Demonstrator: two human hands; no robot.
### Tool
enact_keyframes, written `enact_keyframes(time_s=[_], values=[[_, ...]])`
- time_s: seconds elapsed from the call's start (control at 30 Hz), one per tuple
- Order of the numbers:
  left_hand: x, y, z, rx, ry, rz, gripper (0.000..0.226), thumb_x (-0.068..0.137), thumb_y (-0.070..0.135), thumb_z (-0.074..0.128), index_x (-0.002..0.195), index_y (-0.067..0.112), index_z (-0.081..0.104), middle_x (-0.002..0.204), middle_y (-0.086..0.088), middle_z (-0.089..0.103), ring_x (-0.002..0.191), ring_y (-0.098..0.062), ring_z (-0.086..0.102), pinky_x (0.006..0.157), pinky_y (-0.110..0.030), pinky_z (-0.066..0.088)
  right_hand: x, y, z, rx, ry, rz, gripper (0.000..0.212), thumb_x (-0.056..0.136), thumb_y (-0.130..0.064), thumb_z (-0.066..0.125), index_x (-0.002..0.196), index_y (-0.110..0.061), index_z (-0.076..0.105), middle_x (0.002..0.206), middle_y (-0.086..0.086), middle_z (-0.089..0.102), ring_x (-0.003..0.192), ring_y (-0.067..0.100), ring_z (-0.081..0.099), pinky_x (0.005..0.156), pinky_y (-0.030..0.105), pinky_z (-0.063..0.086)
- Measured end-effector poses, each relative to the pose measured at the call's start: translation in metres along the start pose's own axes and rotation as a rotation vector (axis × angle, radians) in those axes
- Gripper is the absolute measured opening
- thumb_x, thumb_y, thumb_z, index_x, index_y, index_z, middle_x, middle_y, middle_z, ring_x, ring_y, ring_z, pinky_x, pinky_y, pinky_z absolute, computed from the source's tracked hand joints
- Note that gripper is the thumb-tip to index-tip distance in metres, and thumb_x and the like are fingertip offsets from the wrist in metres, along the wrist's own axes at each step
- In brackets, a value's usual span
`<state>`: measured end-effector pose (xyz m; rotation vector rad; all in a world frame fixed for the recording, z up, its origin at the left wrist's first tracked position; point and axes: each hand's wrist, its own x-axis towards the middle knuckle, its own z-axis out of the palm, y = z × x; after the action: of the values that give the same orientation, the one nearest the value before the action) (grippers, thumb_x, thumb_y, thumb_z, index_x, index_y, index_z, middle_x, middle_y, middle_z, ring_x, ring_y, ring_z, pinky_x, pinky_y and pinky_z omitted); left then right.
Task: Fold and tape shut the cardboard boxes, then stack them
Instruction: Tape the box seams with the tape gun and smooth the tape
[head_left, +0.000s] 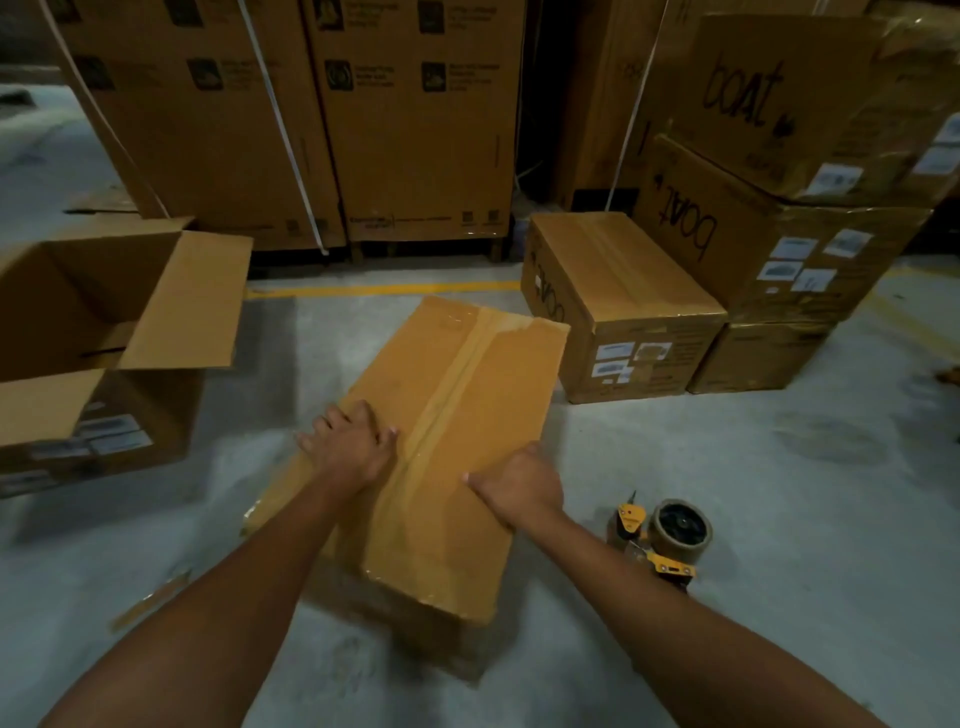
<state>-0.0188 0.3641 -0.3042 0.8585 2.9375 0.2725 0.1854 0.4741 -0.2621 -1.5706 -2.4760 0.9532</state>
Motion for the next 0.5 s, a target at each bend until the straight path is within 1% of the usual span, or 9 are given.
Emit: enact_keyframes(time_s=[0.07,0.1,0.13,0.2,0.27,0.3,0.33,0.43,0.5], values=[[-0.008,-0.016,-0.007,0.012,-0.001,-0.009,0.055,0.095,0.063,0.037,0.127,0.019,0.045,0.137,-0.027,0.042,0.129,-0.043,0.039,0.108,-0.067,0.022,-0.035,-0.010,0.011,-0.056,-0.047,-0.042,0.103,0.080,-0.057,0.074,0.146,0.009,0.029,0.137,0.013,0.056,0.121,0.028,0.059,0.090,0.030,0.050],[-0.014,-0.025,-0.011,0.013,-0.005,-0.015,0.054,0.095,0.063,0.037,0.126,0.019,0.045,0.137,-0.028,0.042,0.130,-0.043,0.038,0.109,-0.068,0.020,-0.054,-0.013,0.015,-0.087,-0.075,-0.082,0.095,0.081,-0.054,0.074,0.143,0.008,0.037,0.133,0.013,0.059,0.118,0.027,0.061,0.088,0.029,0.051],[-0.020,-0.034,-0.016,0.014,-0.014,-0.023,0.054,0.095,0.063,0.037,0.126,0.019,0.045,0.136,-0.028,0.042,0.131,-0.043,0.037,0.109,-0.069,0.019,-0.072,-0.015,0.019,-0.130,-0.107,-0.135,0.082,0.083,-0.051,0.073,0.137,0.006,0.047,0.128,0.013,0.061,0.114,0.026,0.063,0.086,0.029,0.052],[-0.030,-0.050,-0.024,0.019,-0.042,-0.037,0.056,0.096,0.064,0.036,0.129,0.019,0.044,0.139,-0.029,0.039,0.135,-0.044,0.032,0.109,-0.070,0.017,-0.101,-0.019,0.024,-0.216,-0.176,-0.242,0.049,0.088,-0.044,0.070,0.115,-0.004,0.064,0.114,0.011,0.065,0.104,0.025,0.065,0.083,0.029,0.053],[-0.040,-0.059,-0.028,0.022,-0.077,-0.020,0.058,0.097,0.061,0.036,0.135,0.018,0.040,0.150,-0.029,0.028,0.144,-0.044,0.019,0.110,-0.070,0.015,-0.120,-0.020,0.025,-0.270,-0.224,-0.312,0.028,0.091,-0.038,0.066,0.098,-0.010,0.067,0.098,0.007,0.065,0.092,0.023,0.065,0.079,0.030,0.054],[-0.044,-0.057,-0.027,0.024,-0.084,0.013,0.056,0.098,0.058,0.036,0.136,0.017,0.040,0.153,-0.027,0.024,0.147,-0.042,0.014,0.111,-0.069,0.017,-0.123,-0.021,0.024,-0.303,-0.216,-0.343,0.022,0.092,-0.035,0.064,0.093,-0.012,0.065,0.096,0.006,0.065,0.090,0.024,0.064,0.077,0.031,0.053],[-0.050,-0.050,-0.026,0.026,-0.084,0.057,0.051,0.099,0.053,0.038,0.135,0.017,0.041,0.153,-0.024,0.025,0.147,-0.041,0.014,0.111,-0.068,0.019,-0.121,-0.022,0.022,-0.345,-0.187,-0.378,0.018,0.093,-0.031,0.061,0.091,-0.013,0.064,0.098,0.007,0.066,0.092,0.026,0.065,0.076,0.031,0.050],[-0.065,-0.009,-0.016,-0.020,-0.083,0.164,0.037,0.098,0.034,0.042,0.130,0.016,0.045,0.144,-0.016,0.037,0.141,-0.038,0.026,0.111,-0.064,0.024,-0.093,-0.022,0.013,-0.420,-0.061,-0.447,0.017,0.095,-0.024,0.054,0.100,-0.012,0.065,0.106,0.009,0.068,0.101,0.030,0.066,0.079,0.033,0.047],[-0.070,0.021,-0.009,-0.067,-0.095,0.203,0.038,0.099,0.035,0.039,0.131,0.015,0.045,0.142,-0.015,0.040,0.139,-0.036,0.030,0.111,-0.064,0.025,-0.060,-0.015,0.008,-0.425,0.004,-0.472,0.019,0.097,-0.027,0.049,0.104,-0.014,0.062,0.107,0.009,0.068,0.103,0.031,0.066,0.084,0.036,0.050]])
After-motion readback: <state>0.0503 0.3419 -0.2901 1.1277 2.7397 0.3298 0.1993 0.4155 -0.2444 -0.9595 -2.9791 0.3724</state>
